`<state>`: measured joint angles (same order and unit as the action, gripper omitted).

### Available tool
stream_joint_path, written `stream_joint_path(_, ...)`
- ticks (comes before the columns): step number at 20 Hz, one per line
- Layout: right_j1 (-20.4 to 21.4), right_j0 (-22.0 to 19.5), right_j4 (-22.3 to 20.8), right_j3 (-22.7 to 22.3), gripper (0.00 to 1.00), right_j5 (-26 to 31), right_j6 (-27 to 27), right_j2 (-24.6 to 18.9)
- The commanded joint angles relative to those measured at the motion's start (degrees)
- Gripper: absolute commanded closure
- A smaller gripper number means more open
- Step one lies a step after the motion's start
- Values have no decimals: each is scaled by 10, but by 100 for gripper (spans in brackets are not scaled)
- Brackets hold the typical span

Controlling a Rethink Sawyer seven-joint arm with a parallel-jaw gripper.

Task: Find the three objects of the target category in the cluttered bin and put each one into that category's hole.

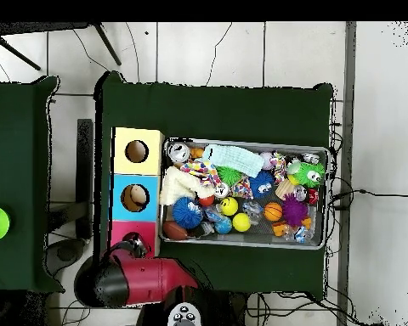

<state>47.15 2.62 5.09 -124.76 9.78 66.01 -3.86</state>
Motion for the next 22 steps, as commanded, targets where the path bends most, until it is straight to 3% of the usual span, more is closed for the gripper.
stream_joint_path(1, 17, -28, 17, -18, 100, 0, 143, -17)
stream_joint_path(3, 33, -33, 28, -35, 100, 4, 156, -17)
stream_joint_path(8, 53, -36, 30, -29, 100, 37, 144, -17)
stream_joint_path(12, 98, -60, 29, -34, 100, 89, 119, -23)
stream_joint_path(16, 131, -124, 7, -29, 100, 146, 42, -48)
stream_joint_path(20, 119, -215, -20, -29, 100, 134, -28, -101)
stream_joint_path(22, 100, -234, -48, -7, 100, 147, -41, -91)
